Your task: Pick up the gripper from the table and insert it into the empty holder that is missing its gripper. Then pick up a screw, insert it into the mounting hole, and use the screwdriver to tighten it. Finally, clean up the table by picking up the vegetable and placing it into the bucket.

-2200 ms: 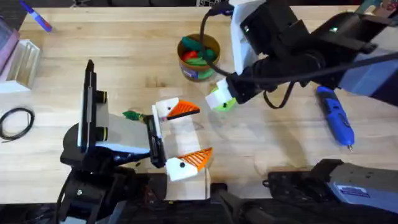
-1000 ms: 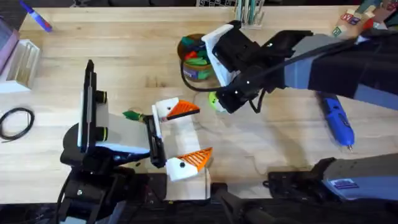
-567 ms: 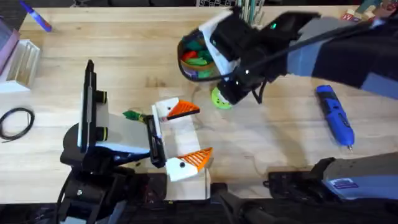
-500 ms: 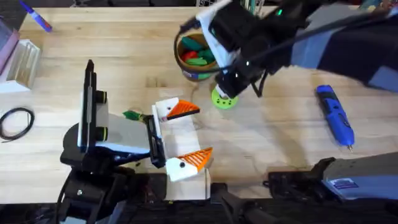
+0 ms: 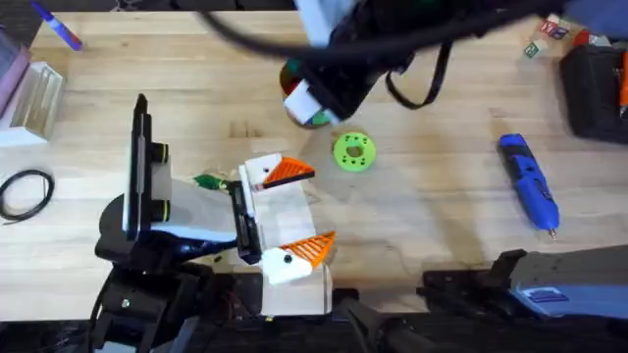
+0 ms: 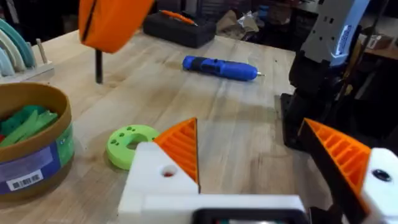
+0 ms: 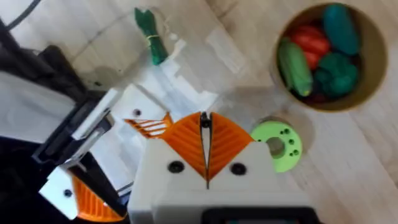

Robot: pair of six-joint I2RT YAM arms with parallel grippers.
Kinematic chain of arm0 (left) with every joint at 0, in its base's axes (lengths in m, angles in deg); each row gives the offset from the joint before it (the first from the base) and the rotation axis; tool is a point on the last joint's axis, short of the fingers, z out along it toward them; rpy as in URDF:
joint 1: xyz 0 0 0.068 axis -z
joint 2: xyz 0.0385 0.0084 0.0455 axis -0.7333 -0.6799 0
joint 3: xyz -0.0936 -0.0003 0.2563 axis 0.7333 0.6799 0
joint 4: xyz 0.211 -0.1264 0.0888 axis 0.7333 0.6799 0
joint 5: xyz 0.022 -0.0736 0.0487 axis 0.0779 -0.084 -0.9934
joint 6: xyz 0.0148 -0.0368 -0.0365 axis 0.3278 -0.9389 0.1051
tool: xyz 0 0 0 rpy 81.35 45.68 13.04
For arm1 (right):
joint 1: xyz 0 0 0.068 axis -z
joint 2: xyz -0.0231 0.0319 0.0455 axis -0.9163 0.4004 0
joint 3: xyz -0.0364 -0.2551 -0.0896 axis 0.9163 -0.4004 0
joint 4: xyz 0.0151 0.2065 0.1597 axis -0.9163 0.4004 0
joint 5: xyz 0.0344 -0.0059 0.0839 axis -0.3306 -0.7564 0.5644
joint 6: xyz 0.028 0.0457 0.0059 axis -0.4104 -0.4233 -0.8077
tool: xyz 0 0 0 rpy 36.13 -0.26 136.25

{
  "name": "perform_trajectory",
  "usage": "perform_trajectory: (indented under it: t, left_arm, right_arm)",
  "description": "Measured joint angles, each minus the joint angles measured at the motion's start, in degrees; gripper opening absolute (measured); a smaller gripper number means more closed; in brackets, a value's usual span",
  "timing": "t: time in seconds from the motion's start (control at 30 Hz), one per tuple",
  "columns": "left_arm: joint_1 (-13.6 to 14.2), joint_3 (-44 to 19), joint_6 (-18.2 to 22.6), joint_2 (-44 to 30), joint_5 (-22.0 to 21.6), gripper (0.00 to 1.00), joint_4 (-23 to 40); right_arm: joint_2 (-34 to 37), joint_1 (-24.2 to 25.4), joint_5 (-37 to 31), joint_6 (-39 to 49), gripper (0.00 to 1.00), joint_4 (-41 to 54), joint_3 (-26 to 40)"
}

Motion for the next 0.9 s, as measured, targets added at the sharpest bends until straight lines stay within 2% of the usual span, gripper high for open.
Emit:
perform_trajectory:
  t: [0.13,0.27,0.57,0.9]
  left_arm:
    - [0.0,0.0,0.0,0.0,-0.3,0.985,0.0]
    - [0.0,0.0,0.0,0.0,-0.9,0.985,-0.1]
    - [0.0,0.0,0.0,0.0,-1.2,0.985,-0.1]
    - [0.0,0.0,0.0,0.0,-1.5,0.985,-0.2]
  right_arm:
    - [0.0,-4.7,1.5,0.2,0.006,0.0,0.0]
    - [0.0,-6.7,1.9,0.2,0.006,0.1,0.0]
    - [1.5,-9.5,2.0,0.2,0.006,0.3,0.0]
    - [2.9,-9.8,2.3,0.2,0.006,0.5,0.0]
